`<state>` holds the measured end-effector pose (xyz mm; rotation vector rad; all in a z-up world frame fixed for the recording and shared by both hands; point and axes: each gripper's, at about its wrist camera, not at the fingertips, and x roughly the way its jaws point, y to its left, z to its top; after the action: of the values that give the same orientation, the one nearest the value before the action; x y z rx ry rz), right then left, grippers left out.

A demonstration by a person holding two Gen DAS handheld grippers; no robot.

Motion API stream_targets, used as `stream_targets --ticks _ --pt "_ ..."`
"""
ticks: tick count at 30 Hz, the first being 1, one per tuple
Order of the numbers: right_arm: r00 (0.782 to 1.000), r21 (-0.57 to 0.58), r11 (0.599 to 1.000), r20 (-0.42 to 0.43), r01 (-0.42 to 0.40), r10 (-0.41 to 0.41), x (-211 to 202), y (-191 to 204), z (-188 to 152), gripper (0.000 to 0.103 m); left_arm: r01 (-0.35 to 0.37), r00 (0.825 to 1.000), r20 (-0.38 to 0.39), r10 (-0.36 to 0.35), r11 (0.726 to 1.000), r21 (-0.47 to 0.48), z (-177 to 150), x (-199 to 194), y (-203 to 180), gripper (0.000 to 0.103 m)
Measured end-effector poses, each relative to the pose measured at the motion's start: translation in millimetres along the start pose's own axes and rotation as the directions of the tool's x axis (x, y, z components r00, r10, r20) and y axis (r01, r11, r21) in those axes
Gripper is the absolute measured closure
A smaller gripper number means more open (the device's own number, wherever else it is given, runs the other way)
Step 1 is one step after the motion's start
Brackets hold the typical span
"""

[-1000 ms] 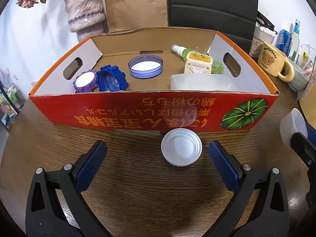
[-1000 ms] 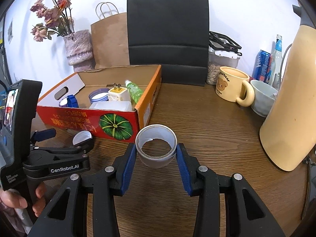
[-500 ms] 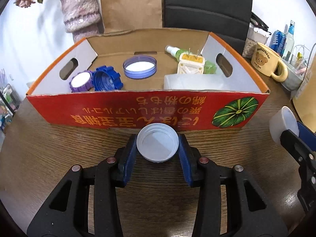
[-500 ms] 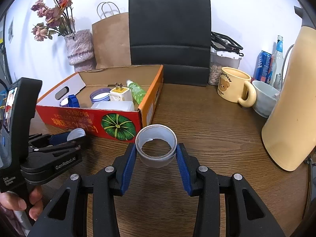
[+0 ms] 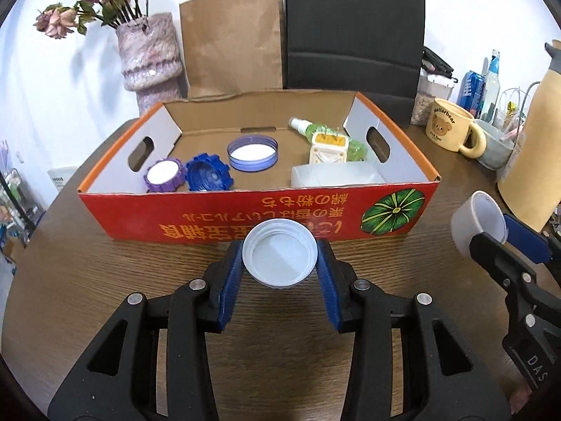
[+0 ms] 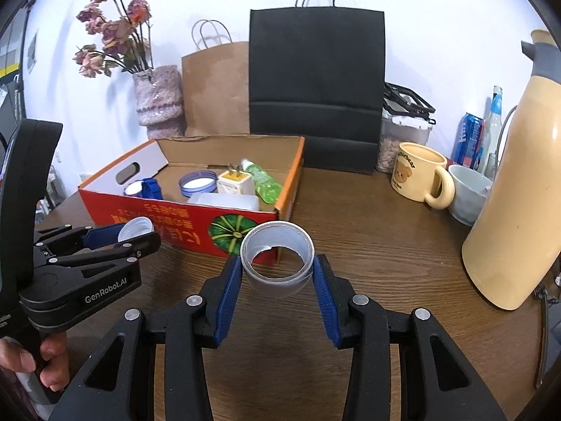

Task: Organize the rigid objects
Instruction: 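Grasp the white screw cap with the left tool while the right tool holds the grey ring, then carry the white cap and grey ring into the box, open both tools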

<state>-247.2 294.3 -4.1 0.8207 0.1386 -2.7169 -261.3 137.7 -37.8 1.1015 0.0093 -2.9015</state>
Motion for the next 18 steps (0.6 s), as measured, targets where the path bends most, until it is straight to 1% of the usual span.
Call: stream_targets --ticks 6,18 --pt "1.0 0.0 1.0 0.017 0.0 0.0 -7.5 11.0 0.3 0.057 0.01 1.0 0.025 -0.01 1.0 -0.008 0.8 -13.7 14.0 0.066" --pt "0.999 0.038 0.999 0.053 0.007 -0.009 -16.9 33.3 7.1 0.057 0.003 0.996 0.089 -0.001 1.0 -0.022 4.9 -38.0 49.0 0.066"
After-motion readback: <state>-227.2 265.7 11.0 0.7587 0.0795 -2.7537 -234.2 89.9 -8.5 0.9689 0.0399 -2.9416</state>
